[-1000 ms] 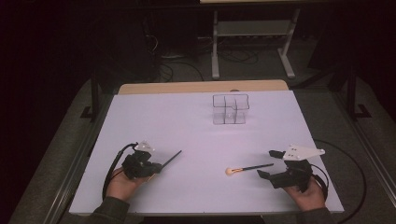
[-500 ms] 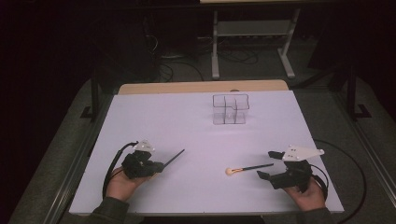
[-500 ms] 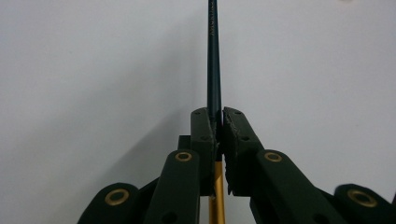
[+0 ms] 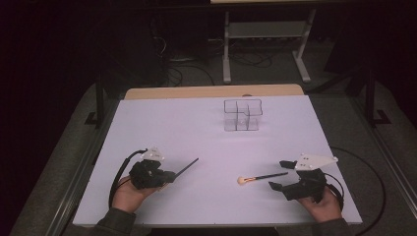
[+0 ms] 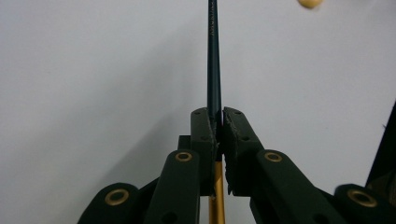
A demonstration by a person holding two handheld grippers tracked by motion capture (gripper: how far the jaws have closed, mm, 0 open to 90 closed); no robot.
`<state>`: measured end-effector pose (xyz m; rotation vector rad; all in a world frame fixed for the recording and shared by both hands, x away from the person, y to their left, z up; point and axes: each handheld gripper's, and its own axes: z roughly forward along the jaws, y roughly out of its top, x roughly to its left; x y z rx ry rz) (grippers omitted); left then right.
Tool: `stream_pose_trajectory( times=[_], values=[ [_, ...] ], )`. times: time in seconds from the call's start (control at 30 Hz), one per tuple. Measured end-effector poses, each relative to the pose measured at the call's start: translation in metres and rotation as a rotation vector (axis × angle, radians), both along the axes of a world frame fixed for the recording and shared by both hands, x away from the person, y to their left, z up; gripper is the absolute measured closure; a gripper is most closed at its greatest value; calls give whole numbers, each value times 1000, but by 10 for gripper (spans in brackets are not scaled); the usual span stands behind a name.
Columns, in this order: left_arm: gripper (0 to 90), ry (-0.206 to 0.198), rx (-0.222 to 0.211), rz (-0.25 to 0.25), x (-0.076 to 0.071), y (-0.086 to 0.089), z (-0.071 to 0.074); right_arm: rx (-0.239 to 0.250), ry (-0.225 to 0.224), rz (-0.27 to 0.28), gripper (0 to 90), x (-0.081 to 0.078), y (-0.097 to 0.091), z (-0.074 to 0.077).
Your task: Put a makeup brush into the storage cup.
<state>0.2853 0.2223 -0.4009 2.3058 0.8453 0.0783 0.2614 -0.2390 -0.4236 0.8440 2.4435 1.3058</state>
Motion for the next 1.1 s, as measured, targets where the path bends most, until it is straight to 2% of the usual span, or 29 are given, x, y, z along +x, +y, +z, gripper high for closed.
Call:
stream_pose_trajectory(
  times=[0.1,0.13,0.2,0.47,0.67,0.83,1.1],
  values=[
    [832,5,15,-21,-1,-2,0,-3,15,11,164,1,2,0],
    [832,8,4,-17,-1,-3,0,-3,13,15,164,2,3,0],
    [832,6,8,-27,-1,-4,1,0,18,17,162,3,4,2],
    [832,-9,20,-59,-1,-9,10,-1,43,61,152,14,13,16],
    [832,-13,44,-94,1,-14,18,-2,49,96,148,23,19,35],
    [832,-21,58,-134,2,-20,26,-33,40,140,148,30,26,52],
    [832,-18,53,-156,4,-27,38,-36,34,172,151,42,29,77]
  ],
)
